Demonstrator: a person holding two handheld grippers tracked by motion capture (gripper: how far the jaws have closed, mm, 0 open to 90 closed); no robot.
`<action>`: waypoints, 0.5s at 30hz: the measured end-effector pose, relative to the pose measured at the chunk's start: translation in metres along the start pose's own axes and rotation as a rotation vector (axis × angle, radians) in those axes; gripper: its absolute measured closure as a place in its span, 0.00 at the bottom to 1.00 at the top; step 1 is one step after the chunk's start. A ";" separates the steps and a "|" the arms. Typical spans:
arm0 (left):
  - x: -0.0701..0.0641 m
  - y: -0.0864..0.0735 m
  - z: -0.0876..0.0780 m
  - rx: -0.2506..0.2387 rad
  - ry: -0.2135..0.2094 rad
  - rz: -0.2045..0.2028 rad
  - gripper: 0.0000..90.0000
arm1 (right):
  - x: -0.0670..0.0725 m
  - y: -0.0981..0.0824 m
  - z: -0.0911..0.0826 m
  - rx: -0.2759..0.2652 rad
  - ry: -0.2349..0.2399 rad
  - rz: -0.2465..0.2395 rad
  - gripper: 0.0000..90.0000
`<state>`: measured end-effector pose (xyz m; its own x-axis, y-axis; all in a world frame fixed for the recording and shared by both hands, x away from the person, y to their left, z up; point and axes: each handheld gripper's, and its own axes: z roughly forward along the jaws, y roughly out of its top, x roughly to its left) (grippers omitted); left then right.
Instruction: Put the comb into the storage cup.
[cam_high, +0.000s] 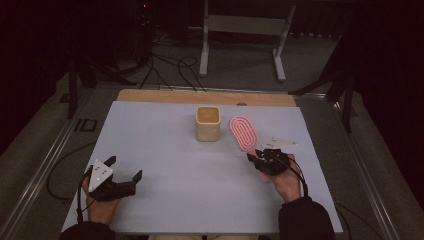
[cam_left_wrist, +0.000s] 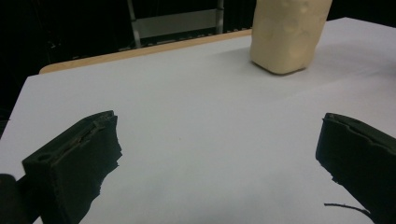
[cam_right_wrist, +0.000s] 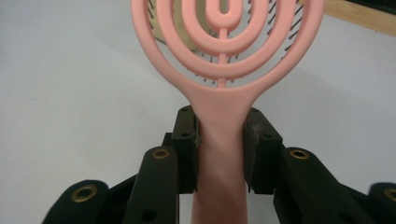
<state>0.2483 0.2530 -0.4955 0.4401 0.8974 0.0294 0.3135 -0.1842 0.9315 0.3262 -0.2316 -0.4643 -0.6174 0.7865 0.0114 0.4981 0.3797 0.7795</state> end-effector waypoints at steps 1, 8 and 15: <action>0.000 0.000 0.000 0.000 0.000 0.000 0.00 | 0.000 0.000 0.000 -0.006 -0.003 -0.005 0.77; 0.000 0.001 -0.001 -0.004 0.006 -0.003 0.00 | 0.004 0.001 -0.002 -0.035 -0.003 -0.011 0.77; -0.001 0.001 0.001 0.002 0.011 -0.002 0.00 | 0.009 0.002 -0.001 -0.067 -0.008 -0.013 0.77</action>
<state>0.2486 0.2518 -0.4949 0.4303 0.9021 0.0315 0.3161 -0.1833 0.9309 0.3211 -0.2238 -0.4620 -0.6186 0.7857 -0.0043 0.4475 0.3568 0.8200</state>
